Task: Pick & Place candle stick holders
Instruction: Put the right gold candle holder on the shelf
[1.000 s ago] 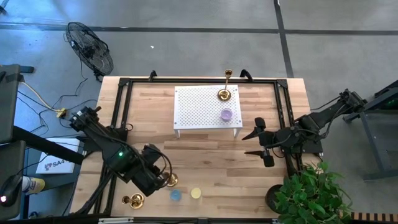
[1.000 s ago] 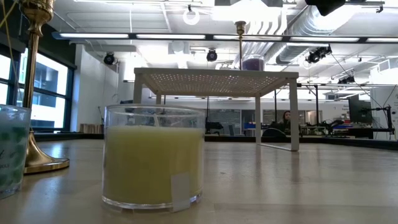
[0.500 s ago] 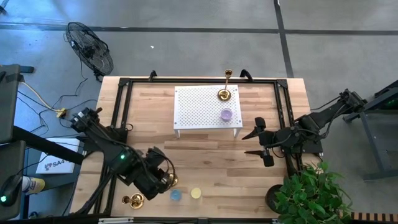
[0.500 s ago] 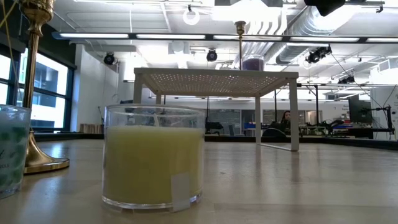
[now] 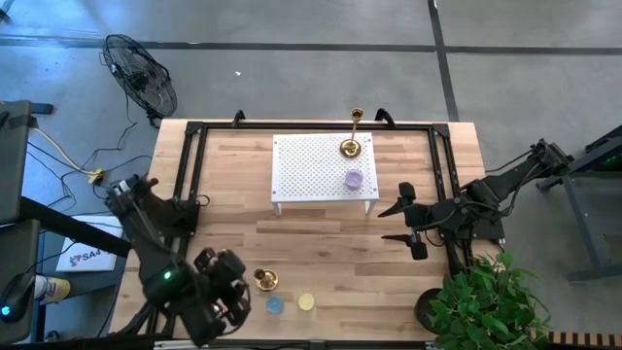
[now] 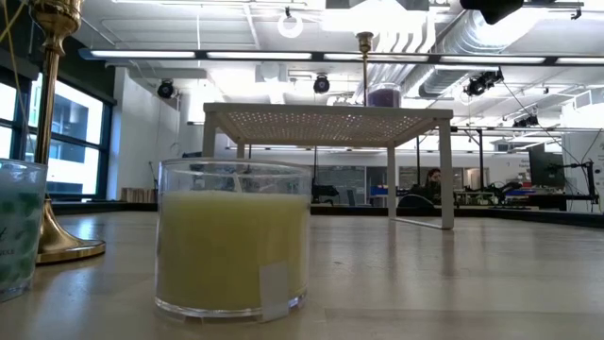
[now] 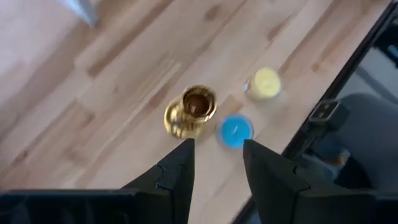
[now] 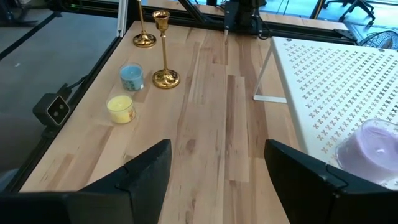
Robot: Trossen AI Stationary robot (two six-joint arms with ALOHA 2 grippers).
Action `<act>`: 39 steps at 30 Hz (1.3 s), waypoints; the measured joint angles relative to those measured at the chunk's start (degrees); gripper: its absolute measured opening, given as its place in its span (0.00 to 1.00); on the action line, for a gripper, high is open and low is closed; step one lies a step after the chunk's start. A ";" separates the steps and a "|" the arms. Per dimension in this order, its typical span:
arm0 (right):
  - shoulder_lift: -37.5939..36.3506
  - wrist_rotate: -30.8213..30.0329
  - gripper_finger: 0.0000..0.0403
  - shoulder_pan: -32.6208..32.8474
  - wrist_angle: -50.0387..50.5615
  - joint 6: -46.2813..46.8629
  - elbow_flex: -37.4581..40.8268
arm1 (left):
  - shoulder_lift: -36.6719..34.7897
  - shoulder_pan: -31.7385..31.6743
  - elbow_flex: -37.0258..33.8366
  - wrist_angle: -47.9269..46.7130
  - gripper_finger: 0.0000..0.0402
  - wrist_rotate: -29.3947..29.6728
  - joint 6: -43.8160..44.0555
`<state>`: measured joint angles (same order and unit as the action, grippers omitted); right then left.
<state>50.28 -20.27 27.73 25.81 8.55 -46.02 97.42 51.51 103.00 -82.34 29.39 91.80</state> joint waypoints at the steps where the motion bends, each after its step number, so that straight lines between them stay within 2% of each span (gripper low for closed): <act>1: 0.00 -0.20 0.63 0.00 0.01 -0.01 0.00 | 0.11 1.02 -0.02 0.09 0.33 1.60 -0.06; 4: 0.00 -1.19 0.63 0.02 -0.01 -0.01 0.00 | 0.89 2.41 0.07 0.34 0.33 3.91 -0.01; 14: 1.12 -1.45 0.63 0.01 -0.35 0.31 0.00 | 4.31 3.30 0.00 1.38 0.33 4.00 -0.02; 29: 1.97 -1.73 0.63 -1.53 -0.43 0.43 0.00 | 6.09 2.49 0.00 3.31 0.33 -0.59 1.69; 39: 1.97 -1.67 0.63 -1.88 -0.40 0.40 0.00 | 9.89 2.51 0.00 2.49 0.33 2.23 -0.67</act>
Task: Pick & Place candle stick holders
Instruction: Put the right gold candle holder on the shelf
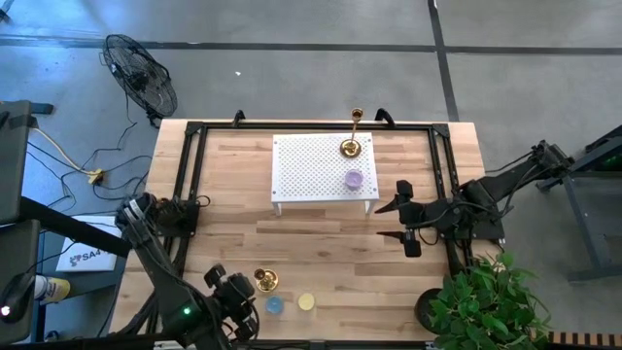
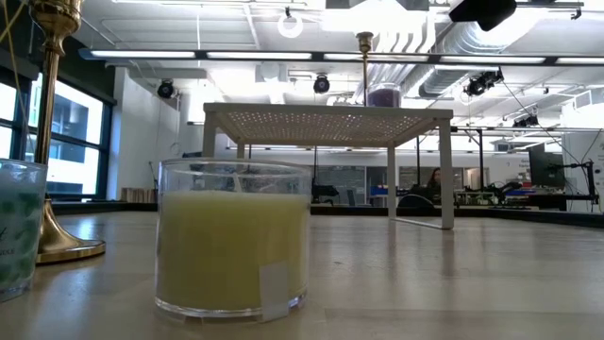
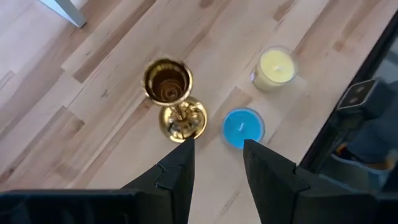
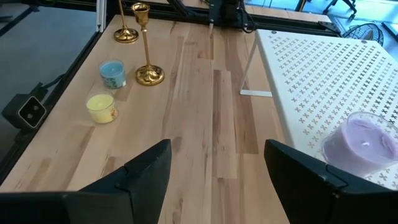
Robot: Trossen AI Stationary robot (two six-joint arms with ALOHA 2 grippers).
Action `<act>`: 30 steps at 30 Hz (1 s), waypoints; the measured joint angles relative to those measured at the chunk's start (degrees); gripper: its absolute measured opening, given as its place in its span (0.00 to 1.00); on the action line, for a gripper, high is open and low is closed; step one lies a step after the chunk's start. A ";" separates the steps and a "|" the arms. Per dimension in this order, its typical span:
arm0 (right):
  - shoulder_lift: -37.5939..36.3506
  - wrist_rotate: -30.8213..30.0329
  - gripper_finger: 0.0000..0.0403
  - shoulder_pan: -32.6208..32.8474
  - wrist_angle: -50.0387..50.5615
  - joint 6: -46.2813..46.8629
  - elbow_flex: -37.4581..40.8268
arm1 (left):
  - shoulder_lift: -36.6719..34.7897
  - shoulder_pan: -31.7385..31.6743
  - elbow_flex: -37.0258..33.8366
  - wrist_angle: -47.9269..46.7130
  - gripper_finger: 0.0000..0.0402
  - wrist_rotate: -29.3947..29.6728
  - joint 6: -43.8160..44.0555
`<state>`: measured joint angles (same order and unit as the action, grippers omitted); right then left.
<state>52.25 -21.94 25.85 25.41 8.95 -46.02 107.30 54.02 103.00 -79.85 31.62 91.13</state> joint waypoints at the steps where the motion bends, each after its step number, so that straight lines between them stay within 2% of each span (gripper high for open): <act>1: 0.00 0.00 0.63 0.00 0.00 -0.02 0.00 | 0.52 0.00 0.00 -0.03 0.33 0.01 0.01; 7: 0.00 0.25 0.63 0.00 0.02 -0.32 0.00 | 2.70 0.00 0.00 -0.37 0.33 -0.03 0.46; 19: 0.00 1.11 0.63 0.00 0.26 -0.39 0.00 | 2.71 0.00 -1.50 -0.04 0.33 2.18 2.77; 25: 0.00 1.12 0.63 0.00 0.46 -0.40 0.00 | 2.69 -0.04 -4.86 0.16 0.33 -3.05 5.38; 30: 0.00 1.12 0.63 0.00 0.46 -0.42 0.00 | 2.69 -0.40 -6.05 0.45 0.33 -4.03 5.36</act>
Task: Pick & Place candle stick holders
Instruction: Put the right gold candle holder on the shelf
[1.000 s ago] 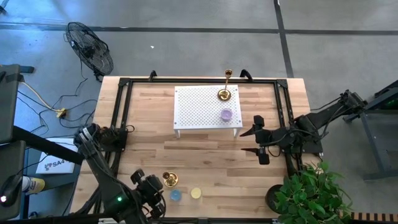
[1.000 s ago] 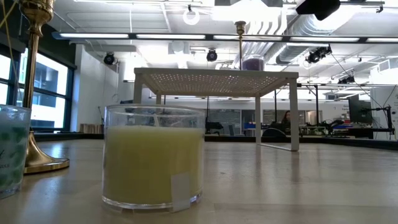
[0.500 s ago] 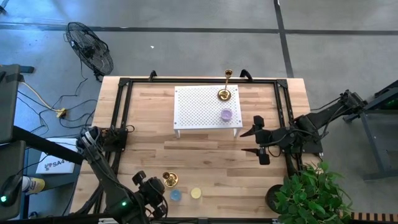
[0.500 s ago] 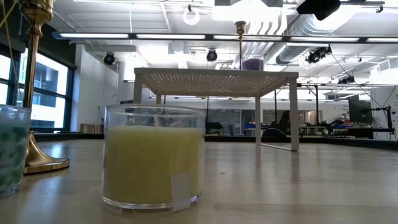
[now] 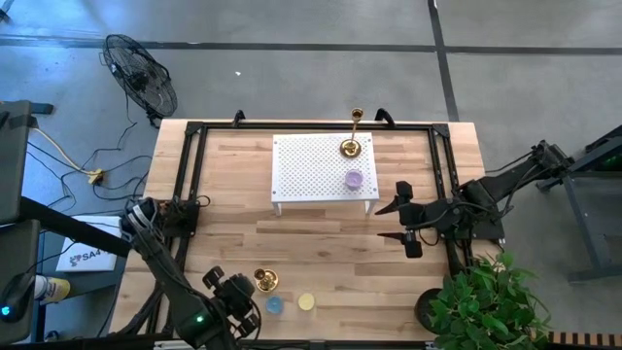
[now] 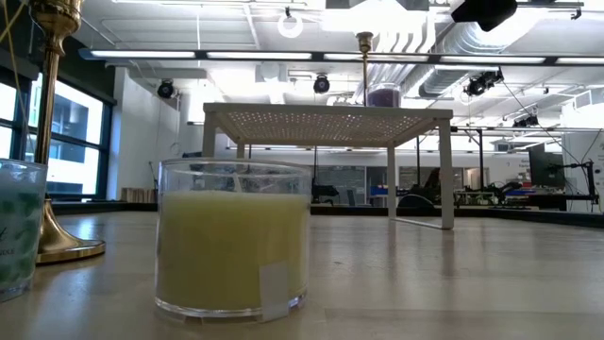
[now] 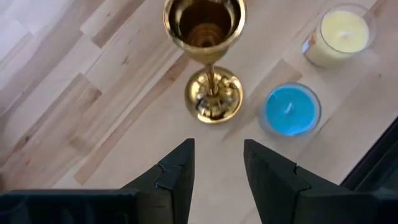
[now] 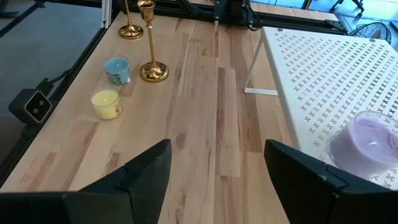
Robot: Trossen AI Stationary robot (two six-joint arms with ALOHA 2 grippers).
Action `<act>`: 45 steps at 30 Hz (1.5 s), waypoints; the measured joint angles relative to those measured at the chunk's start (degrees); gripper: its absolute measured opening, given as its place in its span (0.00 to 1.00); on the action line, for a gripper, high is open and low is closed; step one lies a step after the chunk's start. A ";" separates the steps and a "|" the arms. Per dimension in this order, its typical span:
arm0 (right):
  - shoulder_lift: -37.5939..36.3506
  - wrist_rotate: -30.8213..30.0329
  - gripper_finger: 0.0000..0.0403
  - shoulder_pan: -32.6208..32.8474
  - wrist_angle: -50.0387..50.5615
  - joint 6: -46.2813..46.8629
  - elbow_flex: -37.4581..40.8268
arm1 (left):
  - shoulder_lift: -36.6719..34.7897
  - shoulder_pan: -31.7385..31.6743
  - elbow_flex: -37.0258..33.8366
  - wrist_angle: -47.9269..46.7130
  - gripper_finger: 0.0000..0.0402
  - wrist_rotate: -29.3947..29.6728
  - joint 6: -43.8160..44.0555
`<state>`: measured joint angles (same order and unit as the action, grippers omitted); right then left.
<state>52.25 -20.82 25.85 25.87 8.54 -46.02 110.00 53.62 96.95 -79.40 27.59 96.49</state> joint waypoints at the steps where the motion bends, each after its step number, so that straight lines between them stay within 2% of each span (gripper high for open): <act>1: 0.00 0.00 0.63 0.00 0.00 0.00 0.00 | 0.00 -0.04 0.00 0.01 0.33 0.21 -0.26; 4: 0.00 -0.02 0.63 0.00 0.00 0.00 0.00 | 0.00 -0.49 0.00 0.03 0.33 1.48 -0.61; 12: 0.00 -0.02 0.63 0.00 -0.02 0.00 0.00 | -0.02 -3.54 -3.32 2.47 0.33 -0.62 0.05; 21: 0.00 -0.02 0.63 0.00 -0.02 0.00 0.00 | -0.04 -5.42 -5.92 2.91 0.33 -6.06 -1.70; 30: 0.00 -0.02 0.63 0.00 -0.02 -0.02 0.00 | -0.04 -5.24 -5.92 3.56 0.33 -1.61 -1.51; 37: 0.00 -0.02 0.63 0.01 -0.02 -0.01 0.00 | -0.07 -5.24 -5.92 3.72 0.33 -0.69 -1.49; 45: 0.00 -0.02 0.63 0.02 -0.02 -0.01 0.00 | -0.07 -5.24 -5.92 6.13 0.33 4.13 -1.71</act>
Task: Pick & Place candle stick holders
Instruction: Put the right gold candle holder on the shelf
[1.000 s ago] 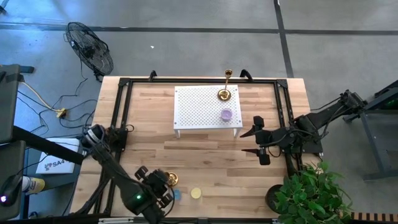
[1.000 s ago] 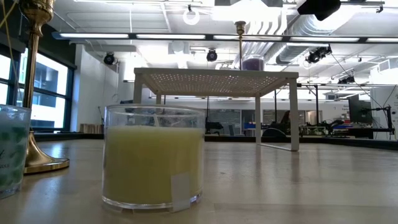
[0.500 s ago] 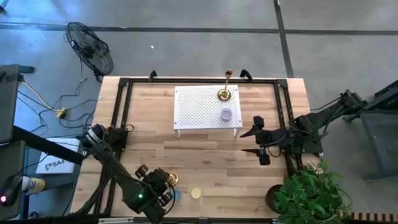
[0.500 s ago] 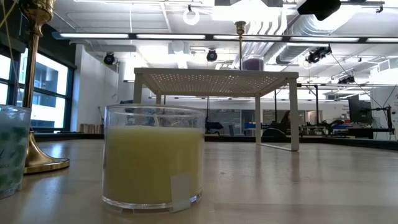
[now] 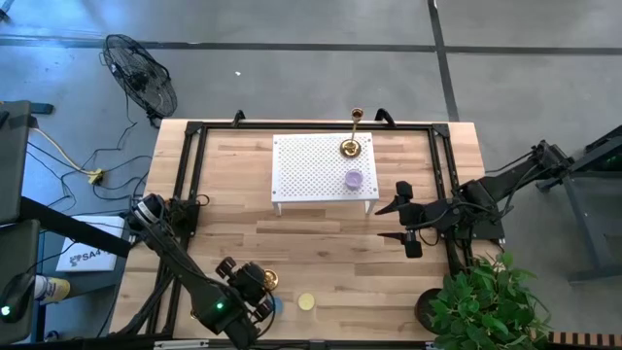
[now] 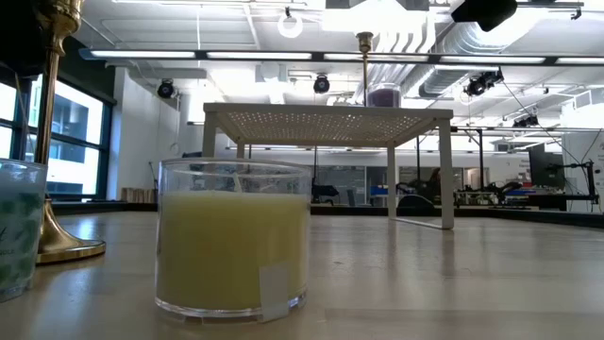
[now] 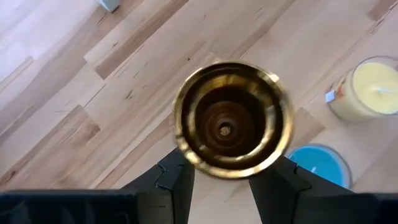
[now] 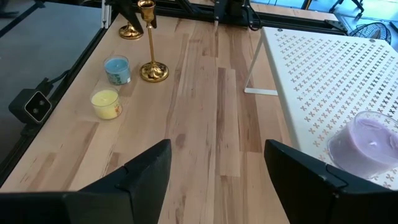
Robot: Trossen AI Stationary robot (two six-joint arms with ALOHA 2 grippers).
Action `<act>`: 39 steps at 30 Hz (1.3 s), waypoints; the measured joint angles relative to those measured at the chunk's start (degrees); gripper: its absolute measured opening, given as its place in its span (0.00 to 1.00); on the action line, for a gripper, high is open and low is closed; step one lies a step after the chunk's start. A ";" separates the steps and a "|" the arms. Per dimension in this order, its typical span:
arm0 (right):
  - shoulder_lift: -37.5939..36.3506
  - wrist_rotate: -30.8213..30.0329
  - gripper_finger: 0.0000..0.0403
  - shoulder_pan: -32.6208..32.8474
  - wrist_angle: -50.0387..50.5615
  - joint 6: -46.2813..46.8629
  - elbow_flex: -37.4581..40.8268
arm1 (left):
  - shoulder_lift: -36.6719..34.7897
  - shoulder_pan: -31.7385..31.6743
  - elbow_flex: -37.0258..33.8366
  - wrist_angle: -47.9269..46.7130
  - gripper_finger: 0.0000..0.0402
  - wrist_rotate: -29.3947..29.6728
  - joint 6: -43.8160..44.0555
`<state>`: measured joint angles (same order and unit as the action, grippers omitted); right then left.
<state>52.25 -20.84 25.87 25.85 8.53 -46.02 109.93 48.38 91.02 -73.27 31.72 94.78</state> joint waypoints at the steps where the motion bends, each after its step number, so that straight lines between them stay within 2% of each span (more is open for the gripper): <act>1: 0.00 0.00 0.63 -0.02 0.00 -0.01 0.00 | 0.00 0.00 0.00 -0.01 0.33 0.00 0.00; 8: 0.00 0.00 0.63 0.00 0.00 -0.01 0.00 | 0.00 0.00 0.00 0.55 0.33 3.67 0.00; 22: 0.00 0.63 0.63 0.00 0.00 0.01 0.00 | 0.00 -0.04 0.00 -0.21 0.33 5.31 -0.04; 27: 0.00 0.63 0.63 0.00 -0.02 0.01 0.00 | -0.04 -0.05 -2.71 1.13 0.32 5.11 0.16; 32: 0.00 0.66 0.63 -0.01 -0.02 0.28 0.00 | -0.04 -1.40 -7.64 6.33 0.24 2.91 0.01; 37: 0.00 0.65 0.63 0.00 -0.03 0.32 0.00 | -0.04 -3.16 -9.35 9.93 0.04 1.77 -3.27; 39: 0.00 0.63 0.63 0.00 -0.03 0.34 0.00 | -0.04 -3.58 -9.31 10.36 0.04 1.70 -4.17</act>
<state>52.25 -20.21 25.87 25.82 8.86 -46.02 109.89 44.80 81.71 -62.92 33.42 90.61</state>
